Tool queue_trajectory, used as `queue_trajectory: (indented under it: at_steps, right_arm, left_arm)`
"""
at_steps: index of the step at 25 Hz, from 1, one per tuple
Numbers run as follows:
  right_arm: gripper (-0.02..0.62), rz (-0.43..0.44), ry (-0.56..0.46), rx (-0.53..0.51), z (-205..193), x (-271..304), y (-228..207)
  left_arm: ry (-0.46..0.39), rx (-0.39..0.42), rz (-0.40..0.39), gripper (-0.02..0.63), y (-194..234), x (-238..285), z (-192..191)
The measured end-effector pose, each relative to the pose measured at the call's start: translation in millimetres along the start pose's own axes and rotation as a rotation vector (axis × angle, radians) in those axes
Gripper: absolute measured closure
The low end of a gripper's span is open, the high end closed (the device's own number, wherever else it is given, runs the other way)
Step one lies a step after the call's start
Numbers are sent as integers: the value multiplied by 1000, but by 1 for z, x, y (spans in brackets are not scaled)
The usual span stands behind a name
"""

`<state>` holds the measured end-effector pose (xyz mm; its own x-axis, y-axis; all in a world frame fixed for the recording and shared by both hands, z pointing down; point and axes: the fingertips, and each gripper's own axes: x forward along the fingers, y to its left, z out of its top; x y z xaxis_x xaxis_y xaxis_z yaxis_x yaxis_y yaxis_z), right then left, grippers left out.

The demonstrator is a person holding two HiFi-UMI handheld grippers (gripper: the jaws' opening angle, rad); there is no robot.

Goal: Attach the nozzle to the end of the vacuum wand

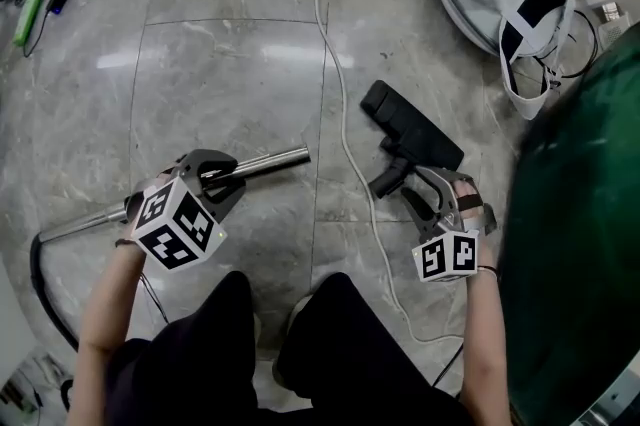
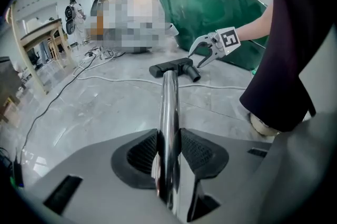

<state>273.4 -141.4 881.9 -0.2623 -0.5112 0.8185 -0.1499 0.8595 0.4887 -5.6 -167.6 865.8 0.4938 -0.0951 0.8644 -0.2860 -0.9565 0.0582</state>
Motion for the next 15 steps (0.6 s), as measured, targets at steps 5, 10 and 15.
queue_trajectory:
  at_steps: [5, 10, 15]
  right_arm:
    - [376, 68, 47, -244, -4, 16, 15]
    - [376, 111, 46, -437, 7, 29, 18]
    - [376, 143, 90, -577, 3, 44, 25]
  left_arm:
    - [-13, -3, -50, 461, -12, 1, 0]
    - [-14, 2, -51, 462, -16, 2, 0]
    - [-22, 8, -60, 462, -25, -1, 4]
